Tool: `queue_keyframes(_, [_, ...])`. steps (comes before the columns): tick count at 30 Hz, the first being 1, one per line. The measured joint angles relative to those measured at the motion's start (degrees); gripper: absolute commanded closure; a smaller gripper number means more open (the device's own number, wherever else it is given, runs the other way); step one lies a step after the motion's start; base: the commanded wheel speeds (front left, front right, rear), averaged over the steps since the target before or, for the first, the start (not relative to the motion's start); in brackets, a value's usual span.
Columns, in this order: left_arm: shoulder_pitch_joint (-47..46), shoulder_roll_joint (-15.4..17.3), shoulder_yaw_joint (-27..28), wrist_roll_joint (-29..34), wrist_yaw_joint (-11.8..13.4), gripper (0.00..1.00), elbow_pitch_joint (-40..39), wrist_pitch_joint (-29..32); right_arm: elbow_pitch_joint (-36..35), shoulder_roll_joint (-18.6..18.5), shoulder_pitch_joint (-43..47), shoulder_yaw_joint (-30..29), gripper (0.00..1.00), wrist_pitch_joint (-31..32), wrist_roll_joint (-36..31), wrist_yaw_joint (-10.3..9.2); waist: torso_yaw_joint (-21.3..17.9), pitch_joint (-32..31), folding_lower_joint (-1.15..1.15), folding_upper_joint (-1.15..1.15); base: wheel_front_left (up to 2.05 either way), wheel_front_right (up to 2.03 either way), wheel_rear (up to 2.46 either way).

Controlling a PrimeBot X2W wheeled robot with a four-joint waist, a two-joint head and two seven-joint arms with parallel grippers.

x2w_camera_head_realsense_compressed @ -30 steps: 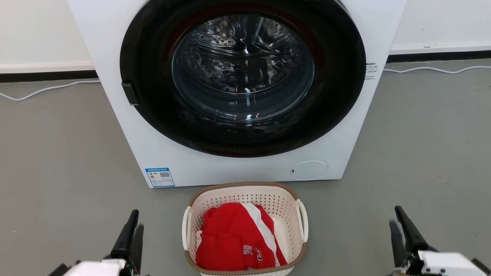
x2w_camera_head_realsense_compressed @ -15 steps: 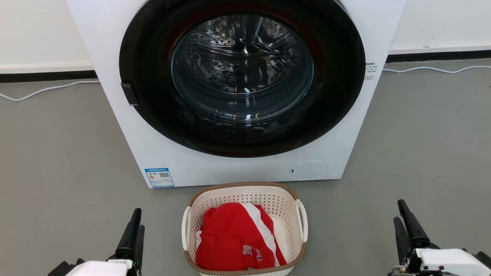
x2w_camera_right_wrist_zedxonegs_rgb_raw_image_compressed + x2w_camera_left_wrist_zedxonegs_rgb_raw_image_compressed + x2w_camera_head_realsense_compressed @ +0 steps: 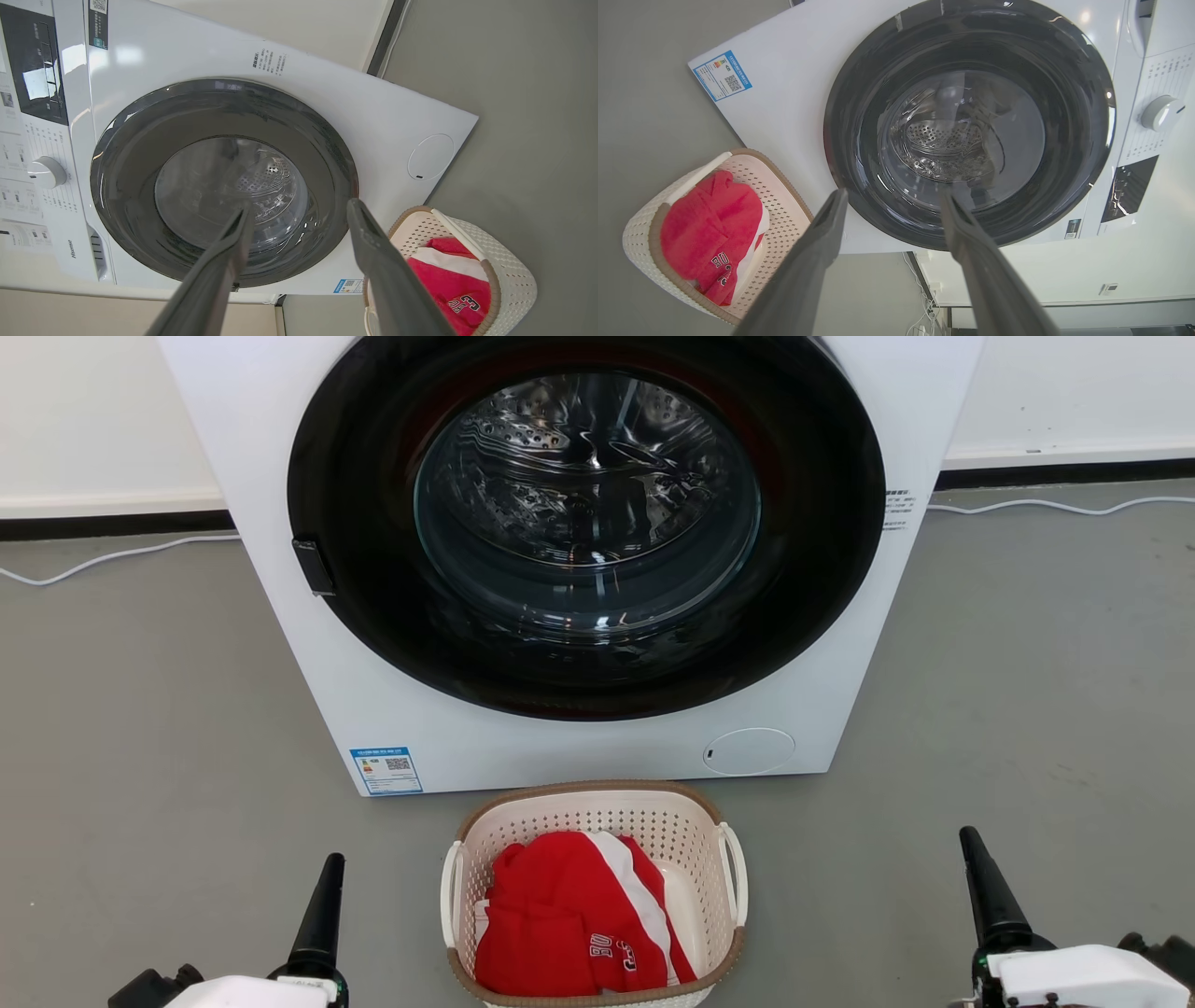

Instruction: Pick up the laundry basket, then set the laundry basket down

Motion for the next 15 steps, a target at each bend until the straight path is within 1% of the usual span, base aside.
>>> queue_keyframes(9, [0.16, -0.03, 0.38, 6.5, 0.0, 0.0, -0.02, -1.49, -0.4, -0.44, -0.04, 0.82, 0.0, -1.67, -8.79, 0.0, -0.1, 0.02, 0.0, 0.0, 0.0, 0.0, 0.0])
queue_keyframes(15, [1.15, -0.03, 0.51, 10.26, 0.0, 0.0, -0.08, -2.53, -0.56, -1.35, -0.04, 1.25, 0.0, -2.44, -13.45, 0.0, -0.26, -0.02, 0.0, 0.0, 0.0, 0.0, 0.0])
